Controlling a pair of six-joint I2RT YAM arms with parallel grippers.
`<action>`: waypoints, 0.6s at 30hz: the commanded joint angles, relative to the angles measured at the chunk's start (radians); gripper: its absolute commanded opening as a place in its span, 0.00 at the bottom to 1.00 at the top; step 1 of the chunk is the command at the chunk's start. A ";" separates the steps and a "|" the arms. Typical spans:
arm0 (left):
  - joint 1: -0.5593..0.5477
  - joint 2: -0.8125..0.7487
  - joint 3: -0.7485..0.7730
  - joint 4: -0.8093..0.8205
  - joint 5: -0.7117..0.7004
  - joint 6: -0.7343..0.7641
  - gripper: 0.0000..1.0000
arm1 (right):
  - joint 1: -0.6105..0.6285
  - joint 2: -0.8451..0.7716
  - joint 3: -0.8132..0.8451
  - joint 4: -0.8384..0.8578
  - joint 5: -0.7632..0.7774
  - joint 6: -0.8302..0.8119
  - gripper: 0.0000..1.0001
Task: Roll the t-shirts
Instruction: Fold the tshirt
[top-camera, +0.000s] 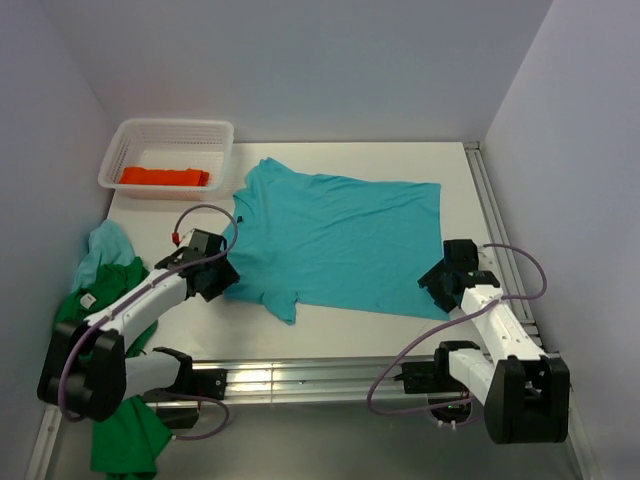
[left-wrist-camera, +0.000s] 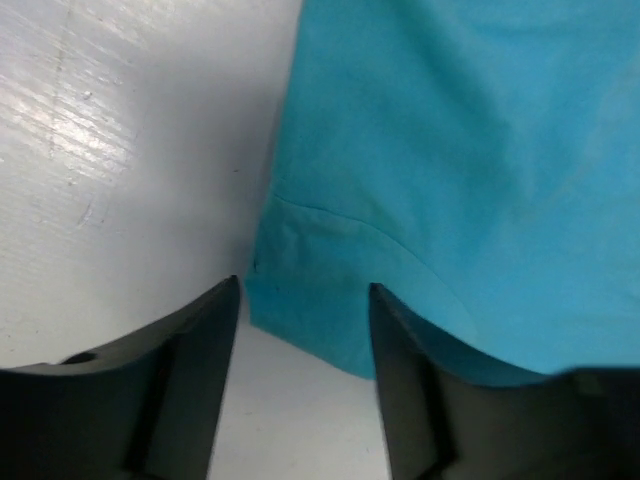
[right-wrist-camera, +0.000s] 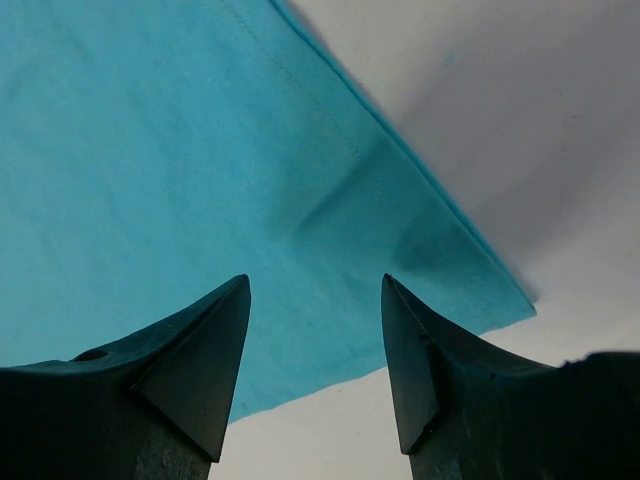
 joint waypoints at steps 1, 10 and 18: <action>0.000 0.068 0.011 0.054 0.011 0.012 0.56 | 0.006 0.035 0.035 0.026 0.048 0.003 0.62; 0.000 0.123 -0.002 0.100 0.017 0.025 0.35 | 0.006 0.087 0.033 0.070 0.045 0.002 0.59; -0.010 0.145 0.163 0.048 0.026 0.050 0.00 | 0.006 0.173 0.061 0.115 0.073 -0.021 0.41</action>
